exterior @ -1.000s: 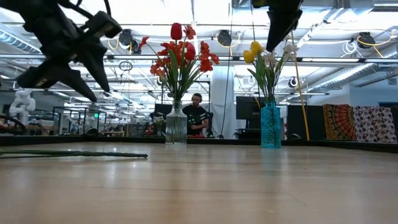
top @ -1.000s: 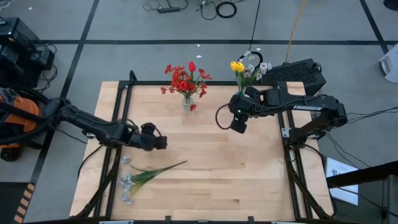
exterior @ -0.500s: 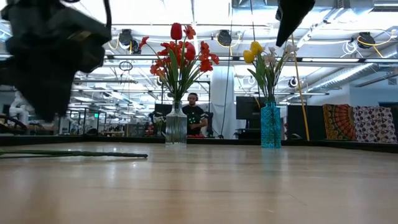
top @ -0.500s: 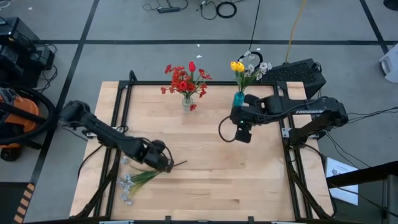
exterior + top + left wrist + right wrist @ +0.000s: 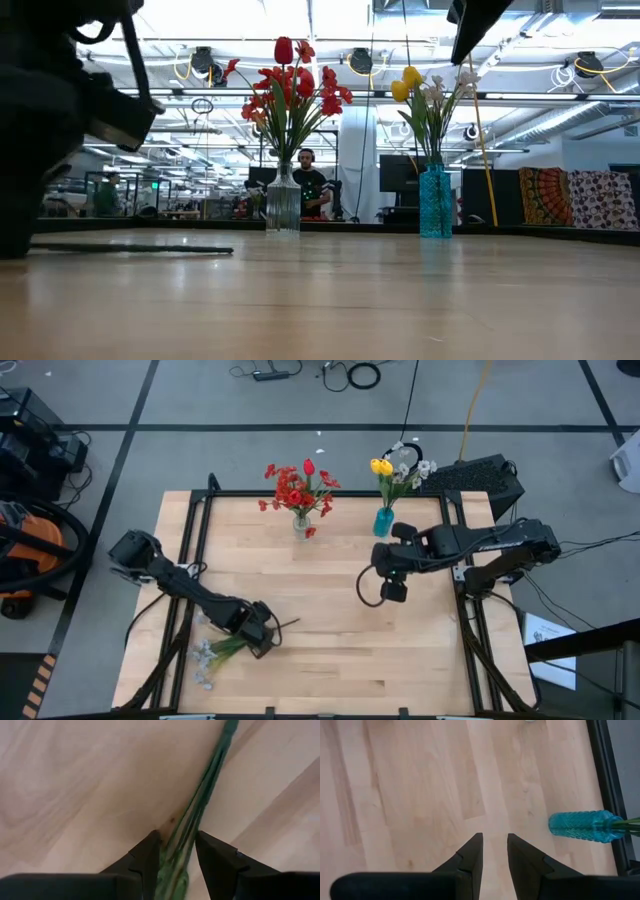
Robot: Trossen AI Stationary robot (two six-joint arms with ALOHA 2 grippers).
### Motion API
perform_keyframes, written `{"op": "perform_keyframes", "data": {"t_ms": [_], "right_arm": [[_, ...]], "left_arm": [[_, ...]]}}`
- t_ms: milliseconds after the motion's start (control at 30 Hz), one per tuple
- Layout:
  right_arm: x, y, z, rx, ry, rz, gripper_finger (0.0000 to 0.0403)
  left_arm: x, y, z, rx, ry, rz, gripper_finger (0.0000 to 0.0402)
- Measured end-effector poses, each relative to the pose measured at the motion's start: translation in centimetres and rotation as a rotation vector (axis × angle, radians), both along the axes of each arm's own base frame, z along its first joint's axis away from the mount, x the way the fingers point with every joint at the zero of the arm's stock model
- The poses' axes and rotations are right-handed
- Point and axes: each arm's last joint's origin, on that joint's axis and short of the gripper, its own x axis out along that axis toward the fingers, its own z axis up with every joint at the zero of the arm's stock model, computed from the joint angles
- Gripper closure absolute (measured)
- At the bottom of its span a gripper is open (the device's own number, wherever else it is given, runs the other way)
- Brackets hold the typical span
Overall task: Sort flowers into vase by color
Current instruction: Put the white flower into the blue vase
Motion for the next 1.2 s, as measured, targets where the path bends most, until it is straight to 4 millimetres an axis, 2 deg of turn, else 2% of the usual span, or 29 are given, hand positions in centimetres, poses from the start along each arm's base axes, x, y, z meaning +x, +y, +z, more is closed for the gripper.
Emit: {"op": "perform_keyframes", "data": {"t_ms": [167, 267, 367, 500, 600, 767, 867, 933, 1100, 1200], "right_arm": [[-0.1, 0.5, 0.0, 0.008, -0.007, -0.001, 0.0324], [-0.1, 0.9, 0.0, 0.012, -0.008, 0.004, 0.0324], [-0.3, 1.2, 0.0, 0.019, -0.005, -0.005, 0.0324], [-0.7, 1.8, -0.1, 0.048, 0.008, -0.077, 0.0324], [-1.2, 2.2, -0.3, 0.073, 0.025, -0.158, 0.0324], [-2.1, 3.3, -0.4, 0.111, 0.036, -0.282, 0.0324], [-2.4, 4.2, -0.4, 0.141, 0.016, -0.339, 0.0323], [-2.6, 4.8, -0.4, 0.162, 0.002, -0.375, 0.0323], [-3.2, 6.2, -0.4, 0.214, -0.033, -0.478, 0.0323], [-3.7, 6.9, -0.4, 0.229, -0.038, -0.541, 0.0323]], "left_arm": [[0.1, -0.5, -1.3, 0.034, 0.040, -0.136, 0.0275], [0.2, -0.4, -1.5, 0.041, 0.041, -0.138, 0.0312], [0.9, -0.2, -1.2, 0.032, 0.014, -0.177, 0.0377], [2.5, 0.7, -0.4, 0.031, -0.034, -0.380, 0.0391], [5.0, 2.1, 0.7, 0.110, -0.158, -0.507, 0.0397], [8.4, 5.6, 2.9, 0.206, -0.308, -0.675, 0.0399], [10.5, 8.3, 4.8, 0.287, -0.372, -0.760, 0.0399], [11.8, 9.7, 5.4, 0.323, -0.376, -0.834, 0.0400], [15.8, 11.4, 6.7, 0.387, -0.414, -1.055, 0.0400], [17.9, 11.7, 6.4, 0.407, -0.371, -1.200, 0.0401]]}}
